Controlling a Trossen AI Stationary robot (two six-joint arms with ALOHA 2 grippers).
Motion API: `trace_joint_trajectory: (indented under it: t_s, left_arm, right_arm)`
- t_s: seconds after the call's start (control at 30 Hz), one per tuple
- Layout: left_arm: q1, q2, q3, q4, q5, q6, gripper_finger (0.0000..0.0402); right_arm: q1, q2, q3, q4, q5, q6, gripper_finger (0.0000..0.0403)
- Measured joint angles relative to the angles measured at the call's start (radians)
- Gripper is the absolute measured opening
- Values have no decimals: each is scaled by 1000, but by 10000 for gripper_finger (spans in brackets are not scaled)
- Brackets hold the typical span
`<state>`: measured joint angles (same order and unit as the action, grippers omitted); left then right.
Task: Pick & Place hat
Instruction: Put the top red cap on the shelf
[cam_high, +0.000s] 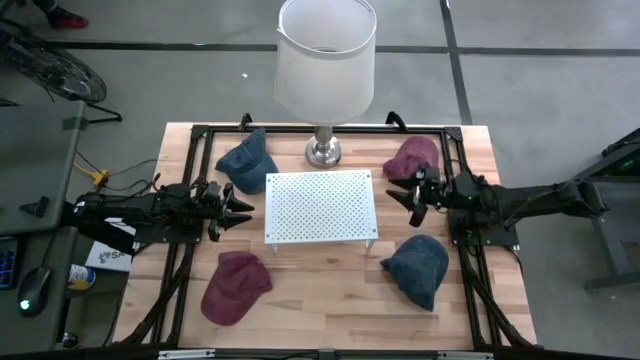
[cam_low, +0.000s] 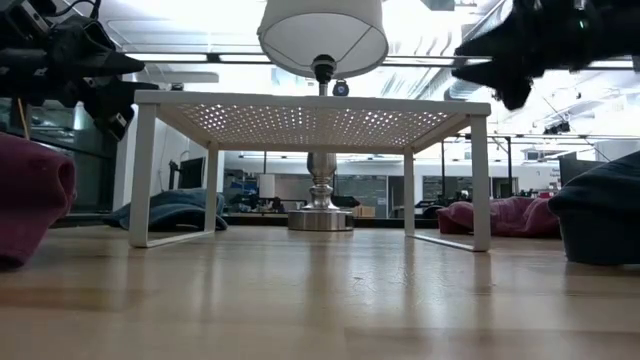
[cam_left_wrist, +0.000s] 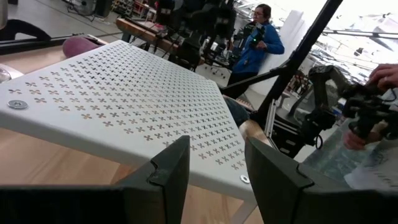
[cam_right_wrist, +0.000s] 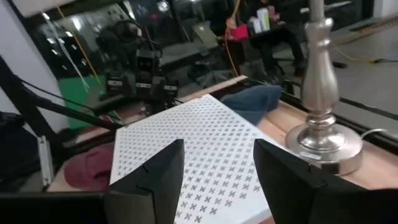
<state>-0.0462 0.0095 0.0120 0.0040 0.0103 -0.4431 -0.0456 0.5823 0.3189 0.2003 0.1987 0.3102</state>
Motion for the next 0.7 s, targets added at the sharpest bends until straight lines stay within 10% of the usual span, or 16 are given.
trace_joint_trajectory:
  t_s: [0.7]
  left_arm:
    - [0, 0, 0, 0, 0, 0, 154]
  right_arm:
    - [-294, 192, 510, -802, -173, 296, 188]
